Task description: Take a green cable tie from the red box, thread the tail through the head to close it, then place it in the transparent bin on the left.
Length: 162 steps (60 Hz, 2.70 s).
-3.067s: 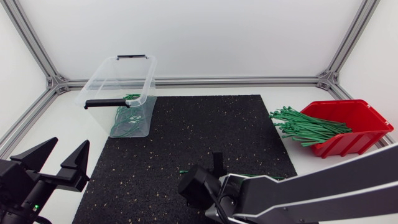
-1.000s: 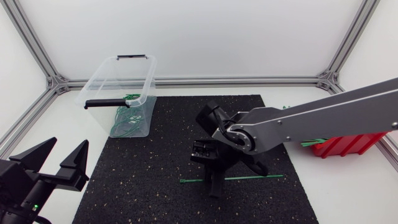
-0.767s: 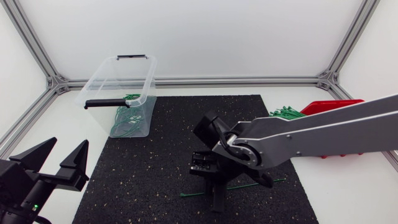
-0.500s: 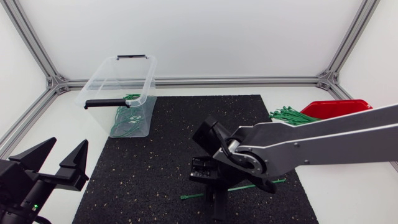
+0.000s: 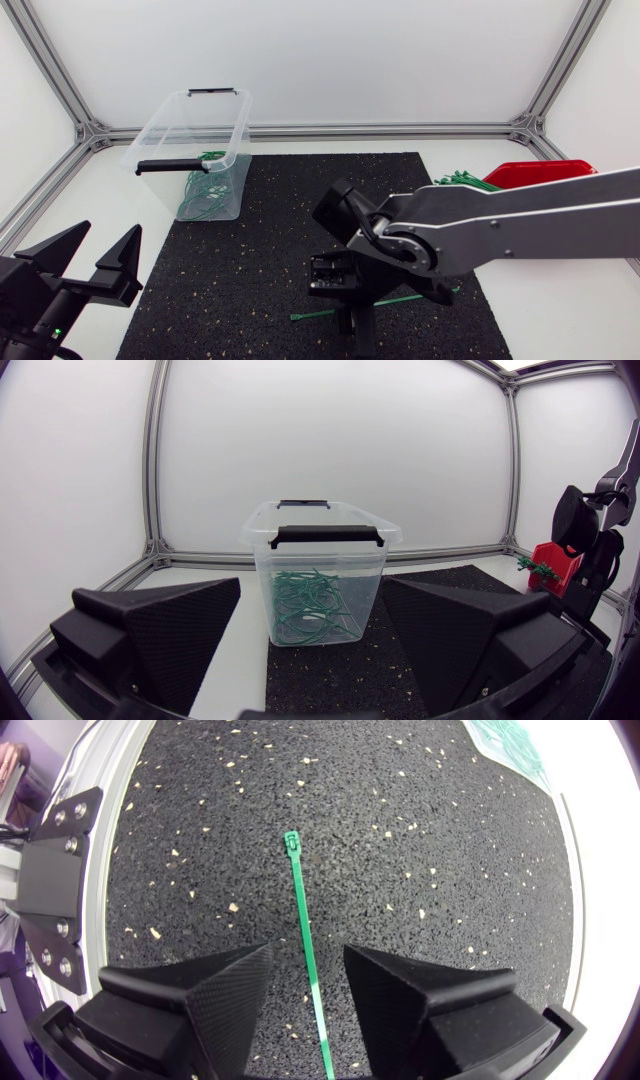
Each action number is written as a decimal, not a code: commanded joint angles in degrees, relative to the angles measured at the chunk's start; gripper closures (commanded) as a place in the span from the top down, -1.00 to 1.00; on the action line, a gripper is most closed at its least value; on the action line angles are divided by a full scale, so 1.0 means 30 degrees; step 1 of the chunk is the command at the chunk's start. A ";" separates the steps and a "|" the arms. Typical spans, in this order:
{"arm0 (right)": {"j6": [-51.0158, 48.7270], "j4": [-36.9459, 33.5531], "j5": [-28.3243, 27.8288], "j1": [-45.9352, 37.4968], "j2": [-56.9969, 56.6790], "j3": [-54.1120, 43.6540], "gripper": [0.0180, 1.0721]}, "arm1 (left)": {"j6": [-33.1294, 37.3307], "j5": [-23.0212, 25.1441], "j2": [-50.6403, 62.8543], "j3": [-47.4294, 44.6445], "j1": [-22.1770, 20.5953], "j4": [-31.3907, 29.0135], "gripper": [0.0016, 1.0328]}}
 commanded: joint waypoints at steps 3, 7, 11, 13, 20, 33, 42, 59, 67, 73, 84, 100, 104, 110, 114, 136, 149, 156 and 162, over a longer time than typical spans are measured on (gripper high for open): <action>-0.1304 -0.0421 -0.0341 -0.0138 0.1112 0.0986 0.19 | -0.0336 0.0046 -0.0129 -0.0725 0.0139 -0.0435 0.93; -0.1627 -0.0421 -0.0399 -0.0138 0.1757 0.1338 0.19 | -0.0336 0.0046 -0.0100 -0.0725 0.0168 -0.0465 0.93; -0.1803 -0.0421 -0.0487 -0.0108 0.2284 0.1660 0.19 | -0.0336 0.0046 -0.0100 -0.0725 0.0227 -0.0465 0.93; -0.1832 -0.0421 -0.0546 -0.0079 0.2489 0.1777 0.19 | -0.0336 0.0046 -0.0100 -0.0725 0.0227 -0.0465 0.93; -0.1861 -0.0362 -0.0546 -0.0050 0.3075 0.2129 0.17 | -0.0336 0.0046 -0.0100 -0.0725 0.0256 -0.0465 0.93; -0.1861 -0.0128 -0.0634 0.0185 0.3397 0.1982 -0.14 | -0.0336 0.0046 -0.0100 -0.0725 0.0285 -0.0465 0.93; -0.1890 -0.0069 -0.0663 0.0214 0.3427 0.1748 -0.21 | -0.0336 0.0046 -0.0100 -0.0725 0.0256 -0.0465 0.93; -0.1890 0.0605 -0.0458 -0.0138 0.3514 0.1953 -0.48 | -0.0336 0.0105 -0.0100 -0.0725 0.0256 -0.0494 0.93; -0.1949 0.0575 -0.0370 -0.0636 0.3544 0.2451 -0.48 | -0.0336 0.0105 -0.0100 -0.0725 0.0256 -0.0523 0.92; -0.1978 0.0517 -0.0253 -0.0753 0.3573 0.2744 -0.48 | -0.0336 0.0134 -0.0100 -0.0725 0.0256 -0.0553 0.92; -0.2213 0.0458 -0.0165 -0.1368 0.3778 0.3213 -0.48 | -0.0336 0.0163 -0.0129 -0.0725 0.0285 -0.0582 0.92; -0.2008 -0.0098 -0.0370 -0.0548 0.3427 0.2803 -0.47 | -0.0307 0.0163 -0.0100 -0.0725 0.0314 -0.0582 0.92; -0.1773 -0.0069 -0.0370 -0.0255 0.3339 0.2803 -0.47 | -0.0307 0.0163 -0.0100 -0.0725 0.0314 -0.0582 0.92; -0.1451 0.0077 -0.0370 0.0214 0.3309 0.2773 -0.47 | -0.0336 0.0163 -0.0100 -0.0725 0.0344 -0.0582 0.92; -0.1246 0.0341 -0.0370 0.0448 0.3456 0.2744 -0.47 | -0.0307 0.0163 -0.0129 -0.0725 0.0373 -0.0582 0.92; -0.0777 0.1308 -0.0253 0.0624 0.4423 0.2920 -0.47 | -0.0307 0.0163 -0.0129 -0.0725 0.0402 -0.0582 0.92; -0.0777 0.1454 -0.0223 0.0624 0.4745 0.2861 -0.54 | -0.0307 0.0163 -0.0100 -0.0725 0.0402 -0.0582 0.92; -0.0777 0.1308 -0.0194 0.0624 0.4862 0.2920 -0.70 | -0.0307 0.0163 -0.0100 -0.0725 0.0373 -0.0582 0.92; -0.0806 0.1073 0.0011 0.0448 0.5067 0.3096 -0.78 | -0.0336 0.0163 -0.0100 -0.0725 0.0314 -0.0582 0.92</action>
